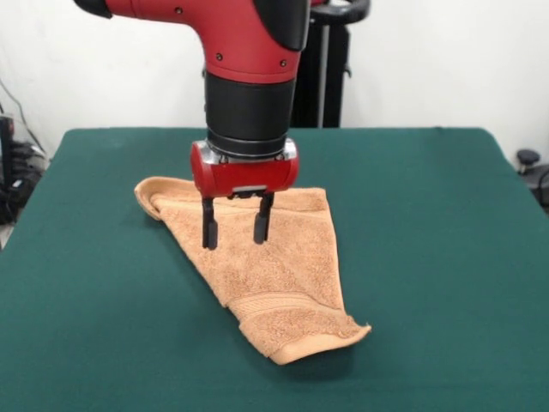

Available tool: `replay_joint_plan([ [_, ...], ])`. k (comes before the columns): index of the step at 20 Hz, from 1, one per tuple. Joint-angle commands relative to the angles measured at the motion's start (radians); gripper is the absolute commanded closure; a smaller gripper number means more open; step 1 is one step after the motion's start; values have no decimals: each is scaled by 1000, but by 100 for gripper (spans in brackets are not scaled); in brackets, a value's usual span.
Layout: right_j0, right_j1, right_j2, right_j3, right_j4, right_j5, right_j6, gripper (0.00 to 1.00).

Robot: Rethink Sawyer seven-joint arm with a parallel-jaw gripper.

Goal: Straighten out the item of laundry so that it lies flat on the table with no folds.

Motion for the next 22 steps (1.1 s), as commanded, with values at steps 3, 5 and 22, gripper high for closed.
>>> replay_joint_plan([
  [3,33,-25,58,129,-2,-21,79,0],
  [5,37,-20,50,121,10,-9,98,0],
  [22,63,4,19,102,10,-30,121,0],
])
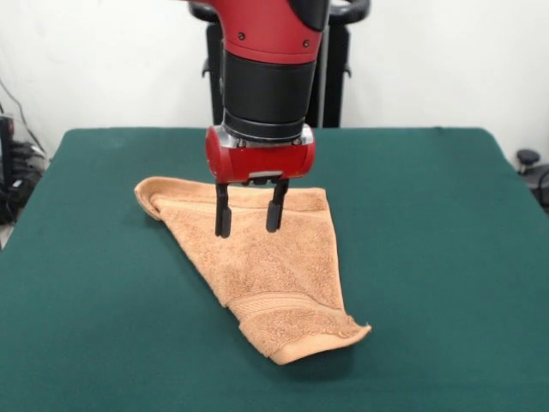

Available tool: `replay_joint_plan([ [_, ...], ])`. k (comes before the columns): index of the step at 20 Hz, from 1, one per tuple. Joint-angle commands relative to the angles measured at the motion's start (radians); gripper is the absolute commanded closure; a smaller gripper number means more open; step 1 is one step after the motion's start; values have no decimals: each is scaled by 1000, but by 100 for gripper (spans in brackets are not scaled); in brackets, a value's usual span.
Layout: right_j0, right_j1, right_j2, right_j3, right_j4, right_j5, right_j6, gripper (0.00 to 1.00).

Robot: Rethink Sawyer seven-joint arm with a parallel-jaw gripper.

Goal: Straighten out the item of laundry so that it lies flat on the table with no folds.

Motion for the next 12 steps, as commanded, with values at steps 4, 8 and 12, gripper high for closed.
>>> replay_joint_plan([
  [4,13,57,52,75,3,-46,105,0],
  [8,5,77,64,63,-1,-52,87,0],
  [12,0,102,75,38,-3,-55,75,0],
])
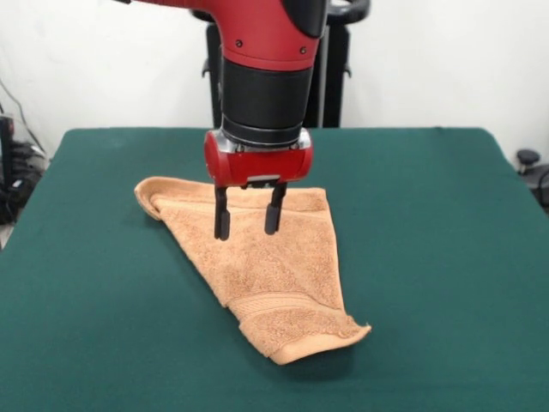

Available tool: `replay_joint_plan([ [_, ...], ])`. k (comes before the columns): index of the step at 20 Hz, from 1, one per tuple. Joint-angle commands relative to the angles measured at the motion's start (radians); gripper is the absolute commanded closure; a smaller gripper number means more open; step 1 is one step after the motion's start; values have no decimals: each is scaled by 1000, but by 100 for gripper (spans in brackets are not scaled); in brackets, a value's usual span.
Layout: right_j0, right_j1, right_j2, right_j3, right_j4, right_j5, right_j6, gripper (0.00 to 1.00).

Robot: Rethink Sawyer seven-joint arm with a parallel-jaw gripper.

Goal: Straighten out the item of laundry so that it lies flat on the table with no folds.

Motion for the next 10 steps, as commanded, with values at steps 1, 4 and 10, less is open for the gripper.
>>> replay_joint_plan([
  [1,4,84,76,41,-1,-49,72,0],
  [4,-5,66,82,57,1,-32,56,0],
  [10,-28,63,80,65,7,-20,52,0],
])
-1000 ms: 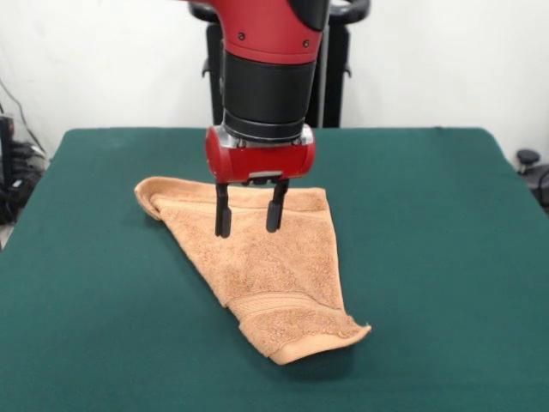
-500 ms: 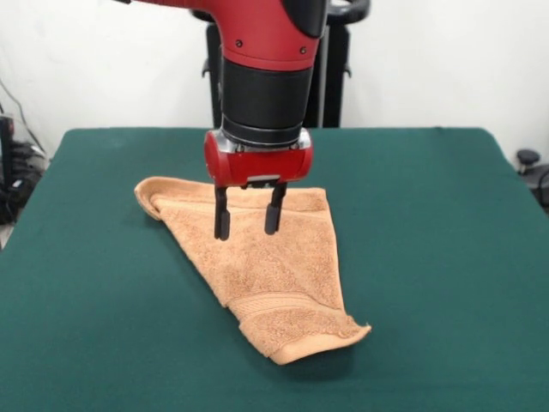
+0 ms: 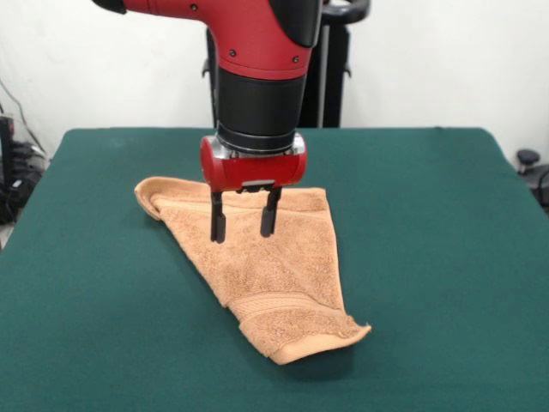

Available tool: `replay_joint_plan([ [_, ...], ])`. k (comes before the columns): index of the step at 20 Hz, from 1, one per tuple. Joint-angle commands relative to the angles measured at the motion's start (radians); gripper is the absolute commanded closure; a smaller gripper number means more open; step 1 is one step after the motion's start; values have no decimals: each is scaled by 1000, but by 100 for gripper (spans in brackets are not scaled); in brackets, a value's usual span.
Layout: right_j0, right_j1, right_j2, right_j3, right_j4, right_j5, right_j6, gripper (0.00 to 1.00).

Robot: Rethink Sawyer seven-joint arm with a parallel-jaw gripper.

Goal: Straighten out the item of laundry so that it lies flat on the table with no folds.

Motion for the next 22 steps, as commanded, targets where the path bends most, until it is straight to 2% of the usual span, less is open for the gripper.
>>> replay_joint_plan([
  [1,-14,60,77,55,4,-24,54,0],
  [6,-33,111,103,30,-19,-80,32,0],
  [12,-44,105,105,52,-29,-109,31,0],
  [22,-46,97,108,41,-15,-77,23,0],
])
